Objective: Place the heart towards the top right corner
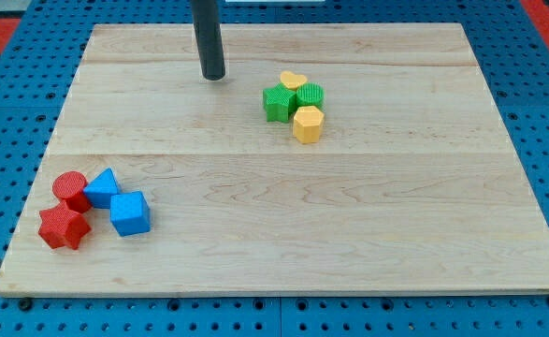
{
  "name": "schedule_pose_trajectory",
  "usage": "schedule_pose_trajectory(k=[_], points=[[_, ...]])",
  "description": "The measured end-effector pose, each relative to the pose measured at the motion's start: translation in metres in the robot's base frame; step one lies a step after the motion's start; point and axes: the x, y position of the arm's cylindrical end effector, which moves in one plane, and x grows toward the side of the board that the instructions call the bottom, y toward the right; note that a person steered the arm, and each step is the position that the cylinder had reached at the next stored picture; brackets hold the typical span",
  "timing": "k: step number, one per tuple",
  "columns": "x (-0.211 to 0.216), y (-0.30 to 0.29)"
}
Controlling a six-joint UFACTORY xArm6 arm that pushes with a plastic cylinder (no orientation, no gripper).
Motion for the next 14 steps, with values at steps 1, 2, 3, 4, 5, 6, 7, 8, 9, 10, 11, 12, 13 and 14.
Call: schedule_pose_trajectory(k=[1, 2, 3, 4, 5, 6, 7, 8, 9, 10, 11, 12, 13, 14], points=[[0.0, 0.005], [0.0, 0.007], [0.0, 0.007], [0.01, 0.007], [0.036, 0.007], [0.043, 0.011], [0.065, 0.029], [0.069, 0.04], [0.06, 0.045], [0.059, 0.08], [0.054, 0.108], [0.038, 0.115], [0.035, 0.114], [0.023, 0.114]])
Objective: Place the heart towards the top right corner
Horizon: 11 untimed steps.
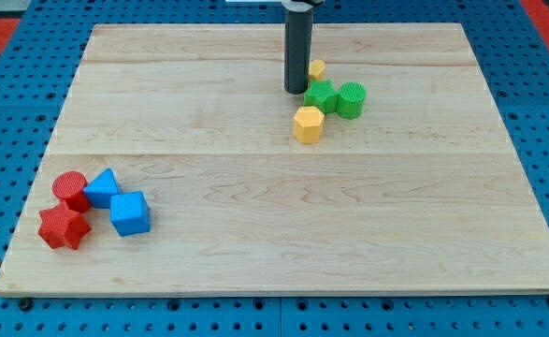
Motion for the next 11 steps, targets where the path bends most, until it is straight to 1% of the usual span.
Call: schedule_pose_trajectory(k=[1, 3, 5, 9, 10, 11], points=[[-0.015, 0.0], [-0.034, 0.019], [-0.065, 0.053], [-0.063, 0.164], [-0.059, 0.178], [-0.059, 0.179]])
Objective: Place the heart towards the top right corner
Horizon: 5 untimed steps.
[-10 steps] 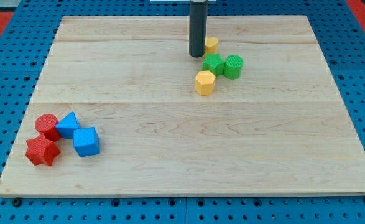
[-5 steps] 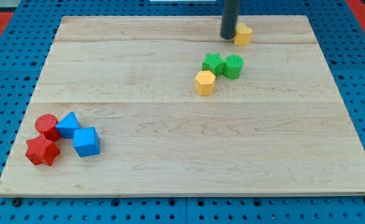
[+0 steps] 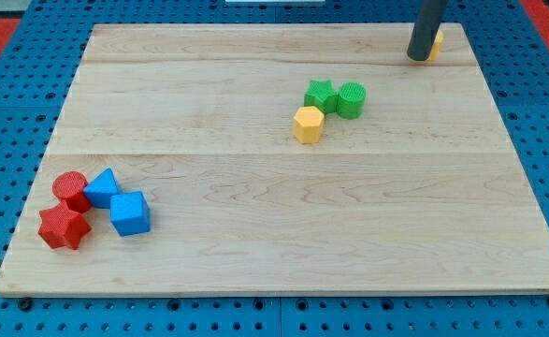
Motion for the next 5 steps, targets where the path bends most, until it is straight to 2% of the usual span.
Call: schedule_pose_trajectory(k=[2, 5], points=[[0.0, 0.027], [-0.006, 0.033]])
